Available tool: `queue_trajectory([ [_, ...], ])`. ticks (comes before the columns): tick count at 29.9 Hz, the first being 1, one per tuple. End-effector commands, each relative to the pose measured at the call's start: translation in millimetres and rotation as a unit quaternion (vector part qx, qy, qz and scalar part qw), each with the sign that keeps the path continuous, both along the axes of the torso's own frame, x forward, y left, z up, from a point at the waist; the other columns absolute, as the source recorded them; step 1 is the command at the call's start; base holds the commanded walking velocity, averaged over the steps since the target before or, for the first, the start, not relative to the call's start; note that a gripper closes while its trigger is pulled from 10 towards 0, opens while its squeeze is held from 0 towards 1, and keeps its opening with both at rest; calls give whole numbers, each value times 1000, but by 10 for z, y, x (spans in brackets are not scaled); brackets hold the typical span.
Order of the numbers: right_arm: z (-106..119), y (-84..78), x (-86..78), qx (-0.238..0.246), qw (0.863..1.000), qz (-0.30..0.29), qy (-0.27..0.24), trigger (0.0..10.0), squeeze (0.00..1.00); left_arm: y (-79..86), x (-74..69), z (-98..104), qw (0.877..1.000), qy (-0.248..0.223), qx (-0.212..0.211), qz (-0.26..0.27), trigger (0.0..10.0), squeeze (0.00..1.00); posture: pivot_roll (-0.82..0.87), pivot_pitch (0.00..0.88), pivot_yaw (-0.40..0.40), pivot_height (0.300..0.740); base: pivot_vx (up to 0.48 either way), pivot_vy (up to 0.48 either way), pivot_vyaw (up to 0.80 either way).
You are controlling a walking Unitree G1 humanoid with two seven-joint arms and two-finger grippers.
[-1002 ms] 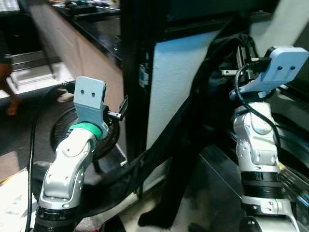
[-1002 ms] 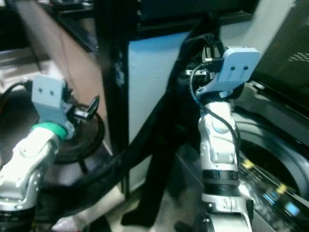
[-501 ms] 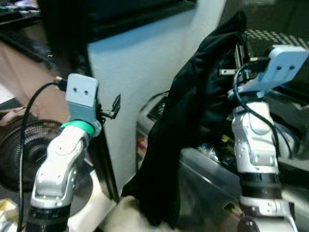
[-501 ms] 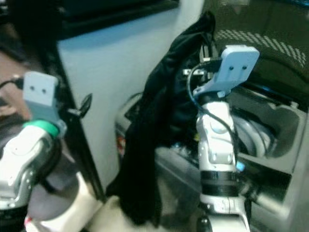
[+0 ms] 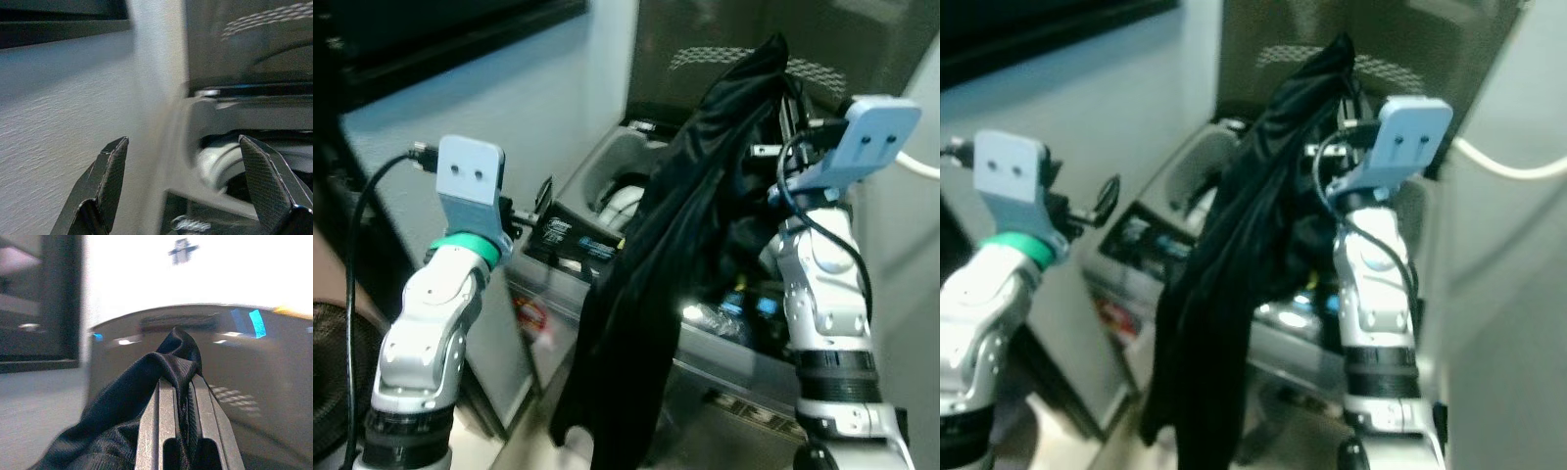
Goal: Clothes washing
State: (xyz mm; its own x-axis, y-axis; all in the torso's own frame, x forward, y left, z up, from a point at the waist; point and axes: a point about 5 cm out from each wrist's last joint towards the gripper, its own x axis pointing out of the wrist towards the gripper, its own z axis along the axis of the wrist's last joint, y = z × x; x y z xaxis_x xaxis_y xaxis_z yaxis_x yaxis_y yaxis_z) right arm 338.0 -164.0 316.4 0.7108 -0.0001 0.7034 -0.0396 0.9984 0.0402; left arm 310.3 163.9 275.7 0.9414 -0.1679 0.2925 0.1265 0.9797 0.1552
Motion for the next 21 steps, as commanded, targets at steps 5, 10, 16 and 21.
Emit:
queue_trajectory([
  [5, 85, -43, -31, 12, 1000, -10, -19, 10000, 0, 21, -17, 3, 1000, -1, 1, 2, 10000, 0, 115, 21, 25, 731, 0, 0, -781],
  [10, 78, -43, -30, 12, 1000, -10, -19, 10000, 0, 23, -16, 8, 1000, -1, 2, 3, 10000, 0, 115, 24, 25, 731, 0, 0, -781],
  [16, 81, -47, -26, 10, 1000, -10, -19, 10000, 0, 21, -12, 11, 1000, -2, -1, 3, 10000, 0, 112, 20, 23, 731, 0, 0, -781],
  [21, 91, -70, -18, 15, 1000, -18, -19, 10000, 0, 28, -3, 8, 1000, -1, -8, 4, 10000, 0, 110, 17, 20, 731, 0, 48, -781],
])
